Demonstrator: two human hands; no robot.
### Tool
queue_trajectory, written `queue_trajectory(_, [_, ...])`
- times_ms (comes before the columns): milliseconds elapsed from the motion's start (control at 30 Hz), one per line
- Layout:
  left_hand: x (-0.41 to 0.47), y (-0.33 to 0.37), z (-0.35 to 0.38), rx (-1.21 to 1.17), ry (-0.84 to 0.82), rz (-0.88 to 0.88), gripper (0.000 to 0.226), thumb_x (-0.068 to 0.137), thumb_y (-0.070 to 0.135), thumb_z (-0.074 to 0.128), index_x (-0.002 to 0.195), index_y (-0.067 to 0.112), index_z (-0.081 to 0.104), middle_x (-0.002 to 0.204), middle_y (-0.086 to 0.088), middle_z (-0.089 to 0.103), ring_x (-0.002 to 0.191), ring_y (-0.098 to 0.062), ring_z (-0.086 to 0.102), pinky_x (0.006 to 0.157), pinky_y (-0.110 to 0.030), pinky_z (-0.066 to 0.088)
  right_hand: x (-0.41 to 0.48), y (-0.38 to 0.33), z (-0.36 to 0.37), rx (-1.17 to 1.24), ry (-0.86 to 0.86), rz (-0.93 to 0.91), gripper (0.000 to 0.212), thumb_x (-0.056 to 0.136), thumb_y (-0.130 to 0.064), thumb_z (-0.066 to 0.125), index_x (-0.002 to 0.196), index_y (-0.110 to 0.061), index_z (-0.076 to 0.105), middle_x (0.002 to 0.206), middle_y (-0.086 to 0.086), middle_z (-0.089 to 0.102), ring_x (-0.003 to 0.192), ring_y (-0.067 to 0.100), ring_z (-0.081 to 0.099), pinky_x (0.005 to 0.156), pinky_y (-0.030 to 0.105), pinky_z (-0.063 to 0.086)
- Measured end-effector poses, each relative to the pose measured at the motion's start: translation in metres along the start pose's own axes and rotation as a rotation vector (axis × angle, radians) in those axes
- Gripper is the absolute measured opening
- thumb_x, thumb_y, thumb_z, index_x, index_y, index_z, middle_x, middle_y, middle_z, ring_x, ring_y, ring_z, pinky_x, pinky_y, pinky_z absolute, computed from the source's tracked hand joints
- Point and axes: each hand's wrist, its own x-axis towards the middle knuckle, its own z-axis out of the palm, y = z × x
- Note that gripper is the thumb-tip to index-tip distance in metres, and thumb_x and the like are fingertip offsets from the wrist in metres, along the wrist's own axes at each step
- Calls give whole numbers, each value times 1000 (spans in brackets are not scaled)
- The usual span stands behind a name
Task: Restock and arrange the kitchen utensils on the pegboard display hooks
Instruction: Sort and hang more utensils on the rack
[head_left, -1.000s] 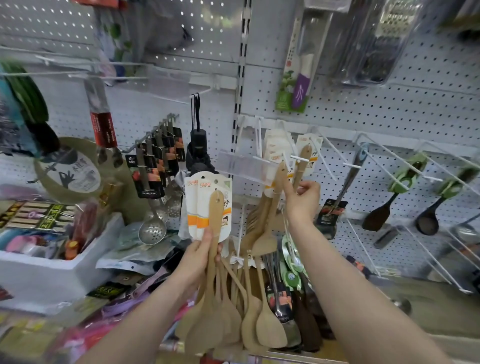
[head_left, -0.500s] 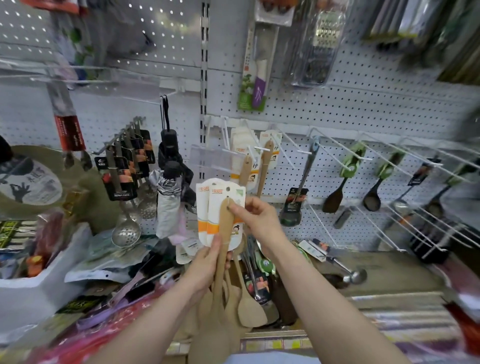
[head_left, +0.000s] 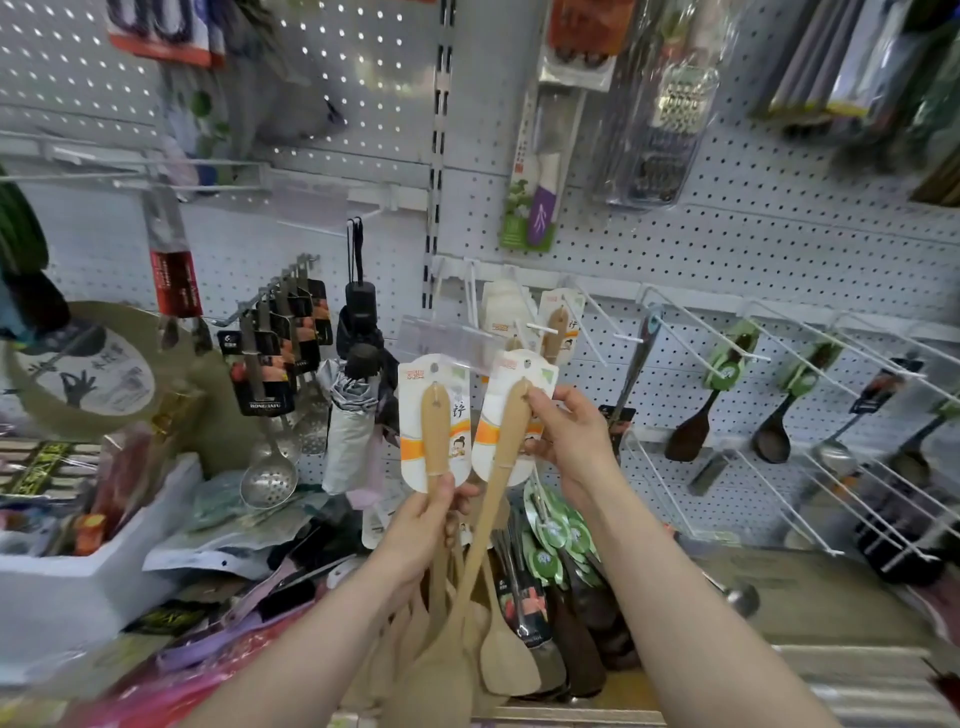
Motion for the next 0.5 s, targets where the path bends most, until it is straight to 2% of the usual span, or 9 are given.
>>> queue_trajectory(67, [5, -1, -4, -24, 32, 8, 48, 86, 48, 47, 92, 9, 73, 76, -2, 56, 59, -11, 42, 55, -22, 36, 10, -5, -3, -20, 23, -22, 6, 94, -17, 65, 97, -13, 63, 90, 8, 71, 73, 19, 65, 52, 26, 52])
queue_trajectory(200, [11, -5, -11, 24, 50, 22, 43, 100, 35, 42, 98, 4, 71, 72, 3, 57, 56, -6, 45, 52, -18, 38, 21, -11, -2, -33, 26, -57, 7, 92, -14, 66, 97, -12, 62, 84, 5, 73, 68, 15, 66, 54, 26, 53])
queue_trajectory(367, [17, -13, -19, 72, 90, 40, 39, 101, 31, 42, 88, 9, 72, 76, -1, 56, 57, -9, 41, 56, -23, 35, 32, -6, 1, -61, 26, -76, 9, 93, -16, 65, 99, -12, 60, 83, 2, 73, 63, 11, 65, 51, 25, 53])
queue_trajectory(500, [18, -18, -29, 83, 153, 41, 40, 100, 33, 43, 88, 8, 72, 66, 5, 51, 56, -9, 41, 54, -21, 36, 45, -1, 5, -77, 42, -63, 6, 94, -17, 66, 95, -15, 60, 86, 6, 73, 56, 14, 61, 52, 28, 53])
